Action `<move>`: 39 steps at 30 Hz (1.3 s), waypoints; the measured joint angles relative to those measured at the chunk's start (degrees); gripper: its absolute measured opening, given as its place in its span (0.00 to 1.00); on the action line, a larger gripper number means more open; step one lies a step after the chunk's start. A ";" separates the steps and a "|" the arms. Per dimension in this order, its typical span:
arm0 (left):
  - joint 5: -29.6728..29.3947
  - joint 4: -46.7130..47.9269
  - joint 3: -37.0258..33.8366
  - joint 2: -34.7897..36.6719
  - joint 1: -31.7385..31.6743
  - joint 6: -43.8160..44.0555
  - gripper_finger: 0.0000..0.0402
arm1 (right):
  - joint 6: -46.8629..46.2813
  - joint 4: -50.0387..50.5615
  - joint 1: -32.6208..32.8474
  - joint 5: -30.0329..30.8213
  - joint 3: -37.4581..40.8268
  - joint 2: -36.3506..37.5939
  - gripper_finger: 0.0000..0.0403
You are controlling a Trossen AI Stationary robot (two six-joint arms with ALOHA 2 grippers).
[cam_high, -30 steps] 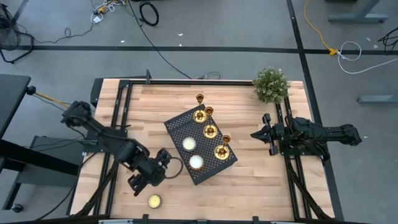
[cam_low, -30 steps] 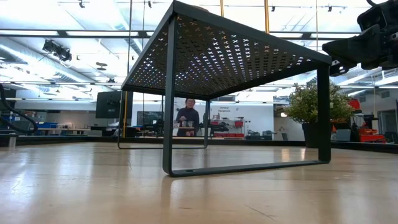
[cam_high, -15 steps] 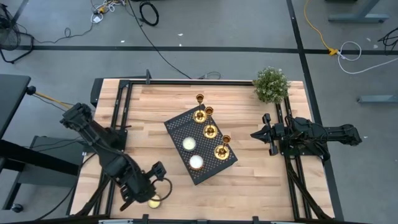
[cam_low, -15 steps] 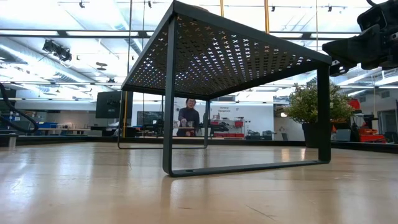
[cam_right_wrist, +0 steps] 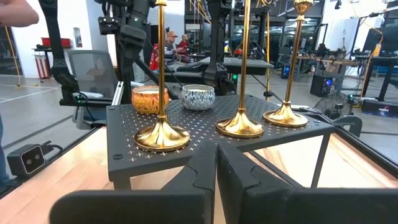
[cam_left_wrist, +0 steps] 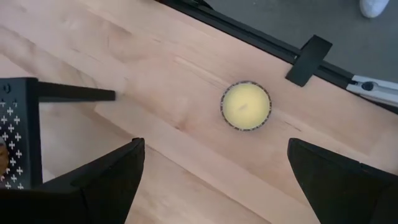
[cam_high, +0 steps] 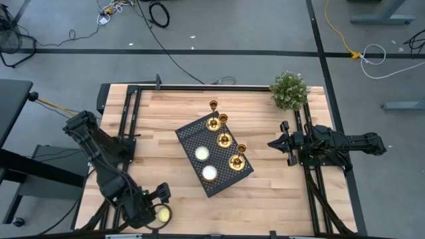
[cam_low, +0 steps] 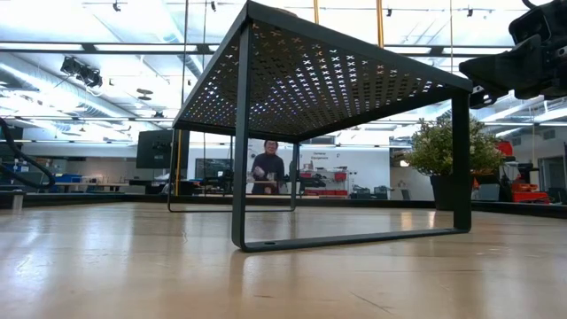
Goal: Pick & Place candle stick holders
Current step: Put the red and black scented candle on the shelf aligned with the other scented candles
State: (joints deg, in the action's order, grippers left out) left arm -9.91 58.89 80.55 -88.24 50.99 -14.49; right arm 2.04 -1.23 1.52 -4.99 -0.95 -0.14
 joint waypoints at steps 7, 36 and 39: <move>0.65 -2.41 -2.80 0.06 1.41 0.34 0.99 | -0.01 -0.01 0.00 0.02 0.00 0.00 0.04; 6.17 -23.92 -17.04 0.06 2.29 1.47 0.99 | 0.00 0.00 0.01 0.00 0.00 0.00 0.04; 6.14 -24.62 -17.28 0.06 2.29 2.21 0.99 | -0.02 -0.02 0.02 0.02 0.00 0.00 0.04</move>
State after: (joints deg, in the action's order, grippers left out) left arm -3.77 34.27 63.26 -88.18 53.28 -12.28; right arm 2.02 -1.26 1.54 -4.97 -0.95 -0.14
